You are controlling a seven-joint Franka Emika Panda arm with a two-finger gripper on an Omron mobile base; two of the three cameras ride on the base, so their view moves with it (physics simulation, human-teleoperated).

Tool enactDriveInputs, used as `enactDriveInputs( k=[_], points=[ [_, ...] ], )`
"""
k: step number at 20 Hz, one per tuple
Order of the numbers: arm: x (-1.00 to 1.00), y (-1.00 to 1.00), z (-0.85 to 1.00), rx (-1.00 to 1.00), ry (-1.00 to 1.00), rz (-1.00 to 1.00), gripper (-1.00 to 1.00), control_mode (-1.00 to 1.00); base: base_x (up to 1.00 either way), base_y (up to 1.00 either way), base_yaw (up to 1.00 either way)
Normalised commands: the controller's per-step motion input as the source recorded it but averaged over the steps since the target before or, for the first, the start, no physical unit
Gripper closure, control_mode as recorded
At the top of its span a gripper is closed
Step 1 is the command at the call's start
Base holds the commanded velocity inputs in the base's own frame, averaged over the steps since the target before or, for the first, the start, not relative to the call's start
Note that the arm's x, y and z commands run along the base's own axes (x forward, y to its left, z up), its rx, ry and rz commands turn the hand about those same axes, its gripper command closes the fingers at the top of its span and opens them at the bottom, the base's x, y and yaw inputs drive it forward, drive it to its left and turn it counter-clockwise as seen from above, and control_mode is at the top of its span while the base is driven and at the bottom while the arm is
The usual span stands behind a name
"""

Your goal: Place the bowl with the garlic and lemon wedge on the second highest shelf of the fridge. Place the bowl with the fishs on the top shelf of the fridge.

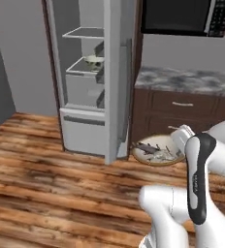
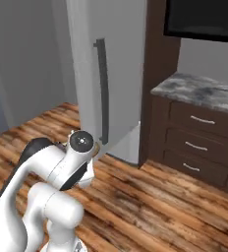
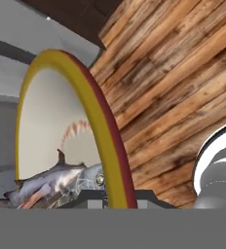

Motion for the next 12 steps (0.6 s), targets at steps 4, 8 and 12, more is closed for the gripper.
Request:
enactDriveInputs(
  k=[4, 8, 12],
  points=[
    [0.0, 0.0, 0.0, 0.0, 0.0, 0.0, 1.0, 1.0, -0.18, 1.0, 0.71],
    [0.0, 0.0, 0.0, 0.0, 0.0, 0.0, 1.0, 1.0, 0.83, 1.0, 0.43],
    [0.0, 0.0, 0.0, 0.0, 0.0, 0.0, 1.0, 1.0, 1.0, 0.97, 0.16]
  ],
)
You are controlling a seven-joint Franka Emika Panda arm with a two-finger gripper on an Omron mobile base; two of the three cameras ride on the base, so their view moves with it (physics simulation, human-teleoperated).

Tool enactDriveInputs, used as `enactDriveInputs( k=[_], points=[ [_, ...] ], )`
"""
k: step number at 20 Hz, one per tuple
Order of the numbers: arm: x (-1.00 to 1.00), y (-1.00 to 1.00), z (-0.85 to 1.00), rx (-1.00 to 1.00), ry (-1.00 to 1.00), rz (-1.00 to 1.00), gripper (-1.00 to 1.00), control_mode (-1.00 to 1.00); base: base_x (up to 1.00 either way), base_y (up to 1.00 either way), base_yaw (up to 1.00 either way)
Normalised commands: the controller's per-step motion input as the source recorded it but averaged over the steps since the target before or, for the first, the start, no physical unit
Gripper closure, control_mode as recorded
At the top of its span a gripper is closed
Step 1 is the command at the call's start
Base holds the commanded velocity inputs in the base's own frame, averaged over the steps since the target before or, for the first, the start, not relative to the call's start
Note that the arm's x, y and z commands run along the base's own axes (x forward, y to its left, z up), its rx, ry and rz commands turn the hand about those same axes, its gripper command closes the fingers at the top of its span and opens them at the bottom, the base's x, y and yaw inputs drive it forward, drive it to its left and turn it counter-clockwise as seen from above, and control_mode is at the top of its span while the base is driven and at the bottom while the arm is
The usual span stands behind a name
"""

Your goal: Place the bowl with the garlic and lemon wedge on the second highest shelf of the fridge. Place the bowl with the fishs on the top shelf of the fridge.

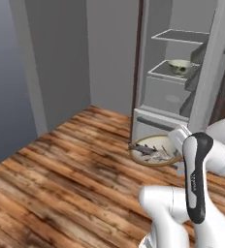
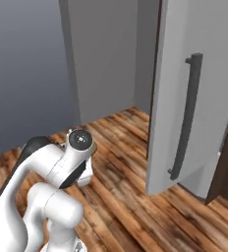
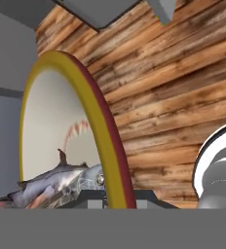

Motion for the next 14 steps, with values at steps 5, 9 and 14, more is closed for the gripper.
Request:
enactDriveInputs(
  k=[5, 9, 14],
  points=[
    [0.0, 0.0, 0.0, 0.0, 0.0, 0.0, 1.0, 1.0, 1.0, 0.79, 0.0],
    [0.0, 0.0, 0.0, 0.0, 0.0, 0.0, 1.0, 1.0, 1.0, 0.69, -0.42],
    [0.0, 0.0, 0.0, 0.0, 0.0, 0.0, 1.0, 1.0, 1.0, 0.69, -0.49]
  ],
)
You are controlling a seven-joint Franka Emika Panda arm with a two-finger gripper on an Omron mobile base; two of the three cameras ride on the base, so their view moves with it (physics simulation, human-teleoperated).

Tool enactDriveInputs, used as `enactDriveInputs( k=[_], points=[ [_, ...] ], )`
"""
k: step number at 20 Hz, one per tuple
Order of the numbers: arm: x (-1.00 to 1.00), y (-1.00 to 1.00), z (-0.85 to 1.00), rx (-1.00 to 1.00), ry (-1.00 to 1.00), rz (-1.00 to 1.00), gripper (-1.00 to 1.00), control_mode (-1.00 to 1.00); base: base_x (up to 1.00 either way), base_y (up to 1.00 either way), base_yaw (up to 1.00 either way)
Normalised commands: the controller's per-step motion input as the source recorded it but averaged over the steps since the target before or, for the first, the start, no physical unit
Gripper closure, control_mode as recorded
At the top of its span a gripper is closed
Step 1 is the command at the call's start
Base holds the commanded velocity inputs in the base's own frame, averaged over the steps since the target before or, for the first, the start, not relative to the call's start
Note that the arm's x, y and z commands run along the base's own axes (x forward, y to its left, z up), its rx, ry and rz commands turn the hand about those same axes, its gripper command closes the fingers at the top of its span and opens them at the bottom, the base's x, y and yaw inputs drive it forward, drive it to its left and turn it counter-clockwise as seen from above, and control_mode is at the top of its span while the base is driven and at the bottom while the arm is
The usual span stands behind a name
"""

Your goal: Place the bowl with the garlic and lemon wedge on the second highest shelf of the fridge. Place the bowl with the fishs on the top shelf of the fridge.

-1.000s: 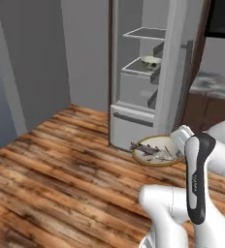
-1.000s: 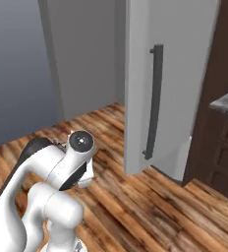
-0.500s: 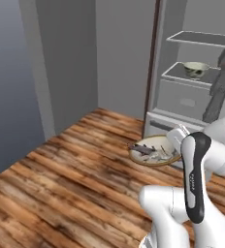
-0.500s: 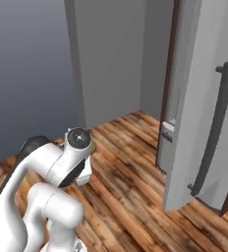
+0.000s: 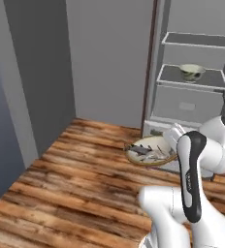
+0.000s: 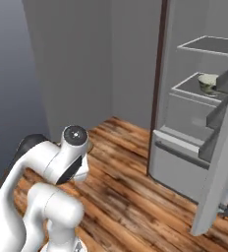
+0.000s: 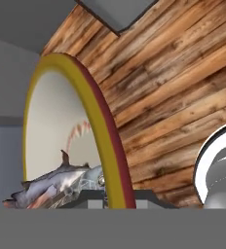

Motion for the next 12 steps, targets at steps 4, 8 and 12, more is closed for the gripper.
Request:
enactDriveInputs(
  k=[4, 8, 12],
  points=[
    [0.0, 0.0, 0.0, 0.0, 0.0, 0.0, 1.0, 1.0, 0.97, 0.47, -0.57],
    [0.0, 0.0, 0.0, 0.0, 0.0, 0.0, 1.0, 1.0, 0.77, 0.2, -0.73],
    [0.0, 0.0, 0.0, 0.0, 0.0, 0.0, 1.0, 1.0, 0.91, 0.12, -0.65]
  ],
)
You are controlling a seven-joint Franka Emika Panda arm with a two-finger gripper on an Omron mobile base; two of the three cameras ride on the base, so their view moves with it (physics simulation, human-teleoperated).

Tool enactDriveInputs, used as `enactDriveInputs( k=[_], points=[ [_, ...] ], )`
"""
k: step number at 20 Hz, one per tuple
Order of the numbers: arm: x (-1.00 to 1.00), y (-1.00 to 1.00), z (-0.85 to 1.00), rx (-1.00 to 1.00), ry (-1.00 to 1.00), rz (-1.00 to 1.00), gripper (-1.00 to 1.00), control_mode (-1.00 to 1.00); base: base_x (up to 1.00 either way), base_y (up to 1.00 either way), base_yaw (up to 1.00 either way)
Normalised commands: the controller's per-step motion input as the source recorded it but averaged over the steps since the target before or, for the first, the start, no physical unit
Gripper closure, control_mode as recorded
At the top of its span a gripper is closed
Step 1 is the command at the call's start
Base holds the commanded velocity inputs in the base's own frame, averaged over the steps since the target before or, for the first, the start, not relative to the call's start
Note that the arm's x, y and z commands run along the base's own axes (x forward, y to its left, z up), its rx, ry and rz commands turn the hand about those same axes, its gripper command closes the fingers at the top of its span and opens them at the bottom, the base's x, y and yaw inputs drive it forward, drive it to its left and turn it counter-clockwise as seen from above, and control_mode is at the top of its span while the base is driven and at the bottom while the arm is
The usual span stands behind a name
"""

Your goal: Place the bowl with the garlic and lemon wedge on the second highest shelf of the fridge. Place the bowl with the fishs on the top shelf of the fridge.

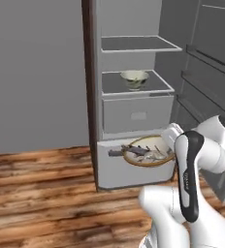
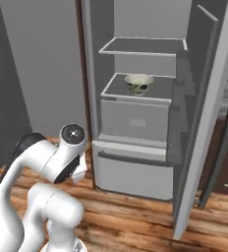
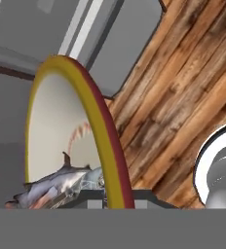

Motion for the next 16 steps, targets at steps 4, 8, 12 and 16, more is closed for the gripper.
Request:
enactDriveInputs(
  k=[4, 8, 12, 16],
  points=[
    [0.0, 0.0, 0.0, 0.0, 0.0, 0.0, 1.0, 1.0, 1.0, 0.02, -0.47],
    [0.0, 0.0, 0.0, 0.0, 0.0, 0.0, 1.0, 1.0, 1.0, 0.13, -0.26],
    [0.0, 0.0, 0.0, 0.0, 0.0, 0.0, 1.0, 1.0, 0.99, 0.0, -0.01],
    [0.0, 0.0, 0.0, 0.0, 0.0, 0.0, 1.0, 1.0, 0.96, -0.14, 0.14]
  ],
)
